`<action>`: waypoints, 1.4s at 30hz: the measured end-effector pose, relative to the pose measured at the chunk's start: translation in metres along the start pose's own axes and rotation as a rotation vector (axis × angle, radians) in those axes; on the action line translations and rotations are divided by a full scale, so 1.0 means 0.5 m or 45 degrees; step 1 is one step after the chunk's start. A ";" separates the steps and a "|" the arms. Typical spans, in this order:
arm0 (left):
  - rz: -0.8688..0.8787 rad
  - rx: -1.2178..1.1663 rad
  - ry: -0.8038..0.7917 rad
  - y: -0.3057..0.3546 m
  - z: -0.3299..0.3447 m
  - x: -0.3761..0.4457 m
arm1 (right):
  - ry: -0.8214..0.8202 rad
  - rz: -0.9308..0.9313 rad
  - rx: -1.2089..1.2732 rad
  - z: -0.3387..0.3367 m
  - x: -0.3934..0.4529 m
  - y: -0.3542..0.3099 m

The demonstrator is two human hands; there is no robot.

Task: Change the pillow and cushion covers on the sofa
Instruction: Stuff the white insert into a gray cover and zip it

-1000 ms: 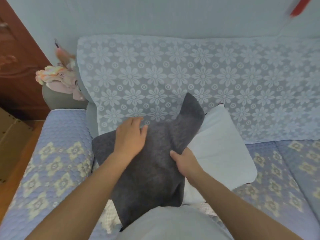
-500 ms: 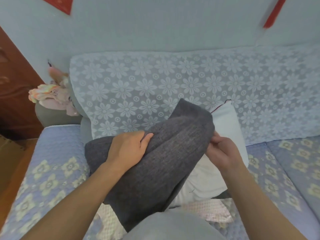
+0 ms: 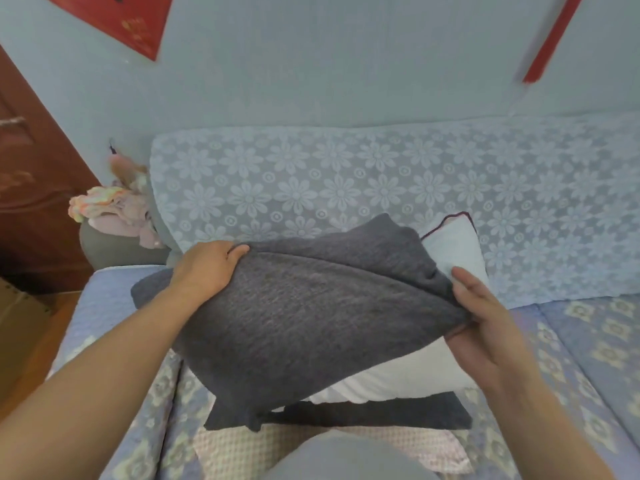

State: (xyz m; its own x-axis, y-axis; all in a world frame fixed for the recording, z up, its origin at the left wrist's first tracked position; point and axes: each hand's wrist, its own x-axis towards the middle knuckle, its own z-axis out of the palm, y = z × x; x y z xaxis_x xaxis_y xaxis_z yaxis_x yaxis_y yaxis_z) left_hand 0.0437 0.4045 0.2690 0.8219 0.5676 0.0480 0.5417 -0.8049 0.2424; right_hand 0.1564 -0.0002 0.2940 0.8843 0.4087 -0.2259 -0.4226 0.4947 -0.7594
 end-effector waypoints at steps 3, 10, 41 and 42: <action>-0.145 0.152 -0.064 0.017 0.068 0.009 | 0.255 -0.110 -0.667 -0.023 0.010 0.094; 0.341 -0.028 0.157 0.203 0.186 -0.151 | 0.461 0.194 -1.647 -0.094 0.093 0.211; 0.686 0.048 -0.807 0.156 0.261 -0.337 | 0.473 0.256 -1.908 -0.180 0.318 0.152; 0.679 0.059 -0.842 0.156 0.250 -0.332 | 0.454 0.257 -1.969 -0.197 0.315 0.142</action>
State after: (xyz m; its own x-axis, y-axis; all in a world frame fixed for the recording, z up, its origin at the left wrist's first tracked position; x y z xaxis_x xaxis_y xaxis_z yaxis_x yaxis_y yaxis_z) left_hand -0.0286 0.2260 0.1586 0.8951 -0.0965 -0.4352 0.0472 -0.9503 0.3078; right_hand 0.2851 0.0234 0.1445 0.9342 0.0666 -0.3505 -0.1307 -0.8502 -0.5099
